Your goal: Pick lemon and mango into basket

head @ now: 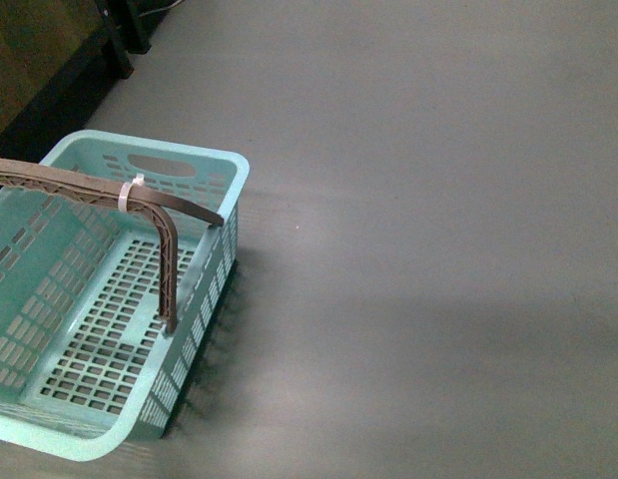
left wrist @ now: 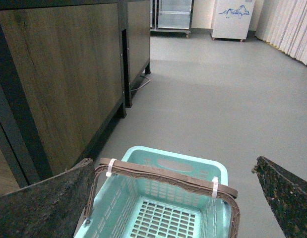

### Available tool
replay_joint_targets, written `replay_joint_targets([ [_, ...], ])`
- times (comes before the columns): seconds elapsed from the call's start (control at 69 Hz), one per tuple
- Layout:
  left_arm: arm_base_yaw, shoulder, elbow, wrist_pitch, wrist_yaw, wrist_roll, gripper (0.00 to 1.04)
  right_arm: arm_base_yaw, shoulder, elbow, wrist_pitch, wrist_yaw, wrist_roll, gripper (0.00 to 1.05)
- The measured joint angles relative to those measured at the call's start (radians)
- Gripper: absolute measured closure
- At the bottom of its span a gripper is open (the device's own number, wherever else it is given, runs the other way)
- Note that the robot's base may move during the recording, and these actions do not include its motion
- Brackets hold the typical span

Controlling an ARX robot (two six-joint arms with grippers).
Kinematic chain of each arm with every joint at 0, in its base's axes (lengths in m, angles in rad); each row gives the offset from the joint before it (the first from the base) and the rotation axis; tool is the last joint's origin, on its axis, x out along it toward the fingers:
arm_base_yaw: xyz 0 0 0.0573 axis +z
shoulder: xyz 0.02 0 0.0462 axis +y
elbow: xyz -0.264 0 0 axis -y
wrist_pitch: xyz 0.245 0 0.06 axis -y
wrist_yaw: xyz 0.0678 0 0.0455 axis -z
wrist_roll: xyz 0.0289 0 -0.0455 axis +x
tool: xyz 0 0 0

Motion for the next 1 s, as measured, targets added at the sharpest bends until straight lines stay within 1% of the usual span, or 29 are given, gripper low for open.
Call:
replay_joint_targets([
  [0.16, 0.0, 0.0, 0.0, 0.0, 0.0, 0.0, 0.07, 0.0, 0.0, 0.0, 0.0, 0.0, 0.0, 0.09],
  [0.174, 0.0, 0.019, 0.012, -0.04, -0.003, -0.035, 0.07, 0.0, 0.0, 0.0, 0.0, 0.0, 0.0, 0.09],
  [0.189, 0.001, 0.047, 0.041, -0.114, 0.0, -0.077, 0.07, 0.0, 0.0, 0.0, 0.0, 0.0, 0.0, 0.09],
  [0.203, 0.001, 0.057, 0.049, -0.135, 0.0, -0.089, 0.07, 0.0, 0.0, 0.0, 0.0, 0.0, 0.0, 0.09],
  [0.218, 0.002, 0.105, 0.084, -0.215, 0.001, -0.141, 0.07, 0.0, 0.0, 0.0, 0.0, 0.0, 0.0, 0.09],
  [0.232, 0.003, 0.13, 0.1, -0.25, 0.004, -0.168, 0.07, 0.0, 0.0, 0.0, 0.0, 0.0, 0.0, 0.09],
  [0.261, 0.017, 0.222, 0.154, -0.372, 0.019, -0.277, 0.07, 0.0, 0.0, 0.0, 0.0, -0.001, 0.0, 0.09],
  [0.29, 0.027, 0.272, 0.175, -0.435, 0.031, -0.355, 0.07, 0.0, 0.0, 0.0, 0.0, 0.0, 0.0, 0.09],
  [0.319, 0.039, 0.307, 0.183, -0.466, 0.048, -0.426, 0.07, 0.0, 0.0, 0.0, 0.0, 0.0, 0.0, 0.09],
  [0.348, 0.058, 0.342, 0.189, -0.463, 0.083, -0.521, 0.07, 0.0, 0.0, 0.0, 0.0, 0.0, 0.0, 0.09],
  [0.406, 0.093, 0.399, 0.211, -0.41, 0.124, -0.617, 0.07, 0.0, 0.0, 0.0, 0.0, 0.0, 0.0, 0.09],
  [0.45, 0.115, 0.435, 0.223, -0.375, 0.142, -0.652, 0.07, 0.0, 0.0, 0.0, 0.0, 0.0, 0.0, 0.09],
  [0.551, 0.195, 0.614, 0.238, -0.208, 0.212, -0.761, 0.07, 0.0, 0.0, 0.0, 0.0, 0.0, 0.0, 0.09],
  [0.609, 0.236, 0.734, 0.24, -0.111, 0.224, -0.822, 0.07, 0.0, 0.0, 0.0, 0.0, 0.0, 0.0, 0.09],
  [0.682, 0.274, 0.911, 0.253, 0.023, 0.217, -0.896, 0.07, 0.0, 0.0, 0.0, 0.0, 0.0, 0.0, 0.09],
  [0.769, 0.281, 1.113, 0.285, 0.168, 0.21, -0.968, 0.07, 0.0, 0.0, 0.0, 0.0, 0.0, 0.0, 0.09],
  [0.812, 0.264, 1.263, 0.327, 0.263, 0.187, -0.985, 0.07, 0.0, 0.0, 0.0, 0.0, 0.0, 0.0, 0.09],
  [0.856, 0.244, 1.399, 0.374, 0.338, 0.185, -1.001, 0.07, 0.0, 0.0, 0.0, 0.0, 0.0, 0.0, 0.09],
  [0.914, 0.225, 1.563, 0.446, 0.411, 0.183, -1.02, 0.07, 0.0, 0.0, 0.0, 0.0, 0.0, 0.0, 0.09],
  [1.001, 0.208, 1.757, 0.562, 0.468, 0.182, -1.058, 0.07, 0.0, 0.0, 0.0, 0.0, 0.0, 0.0, 0.09],
])
